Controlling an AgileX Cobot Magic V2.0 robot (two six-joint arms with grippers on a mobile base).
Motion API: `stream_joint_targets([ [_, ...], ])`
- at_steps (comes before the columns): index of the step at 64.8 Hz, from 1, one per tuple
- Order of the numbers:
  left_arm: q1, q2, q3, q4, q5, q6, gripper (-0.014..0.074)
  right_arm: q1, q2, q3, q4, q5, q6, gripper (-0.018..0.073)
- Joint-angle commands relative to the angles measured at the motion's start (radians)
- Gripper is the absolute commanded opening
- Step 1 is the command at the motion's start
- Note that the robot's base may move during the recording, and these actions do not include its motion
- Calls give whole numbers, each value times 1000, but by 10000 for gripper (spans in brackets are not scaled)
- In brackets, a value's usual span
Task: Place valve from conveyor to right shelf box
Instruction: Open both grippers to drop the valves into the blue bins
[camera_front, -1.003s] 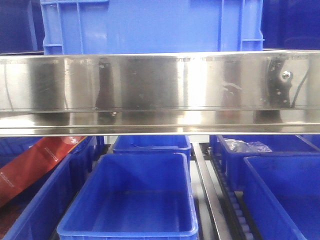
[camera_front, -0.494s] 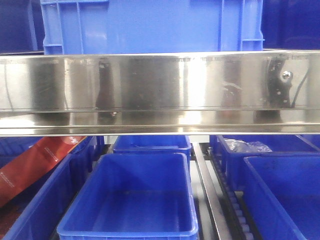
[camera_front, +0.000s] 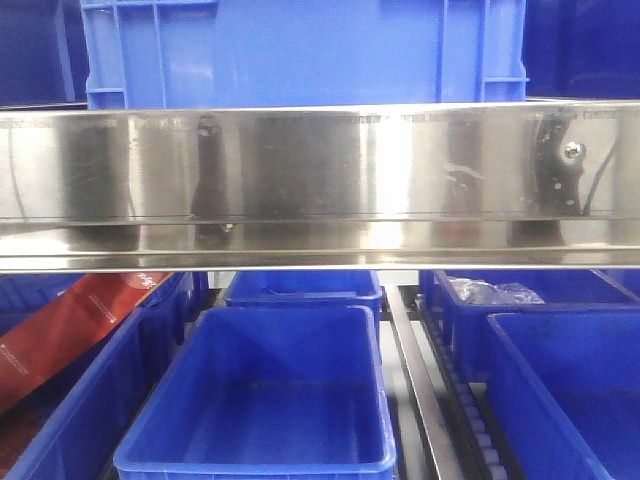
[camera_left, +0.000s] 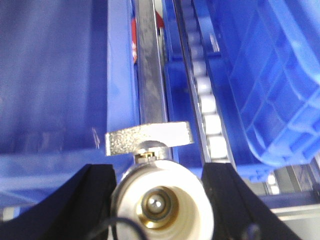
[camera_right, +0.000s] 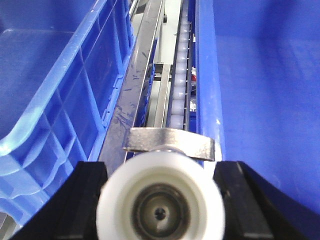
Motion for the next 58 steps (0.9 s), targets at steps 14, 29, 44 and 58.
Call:
stream_joint_targets([
  [14,-53,40,-164,-62,-101,1,-111,12,1,-147,-13,-96,-6,-154],
  [29,-239,235,-441,-66,-115,3,-111,151,135,-381,-13,-96,-6,-154],
  [44,-407,447,-610,-66,-198,3,-111,293,316,-524,-13,-142,-6,-154],
  [58,-471,609,-642,-66,-252,3,-111,376,471,-530,-13,-217,-6,-154],
])
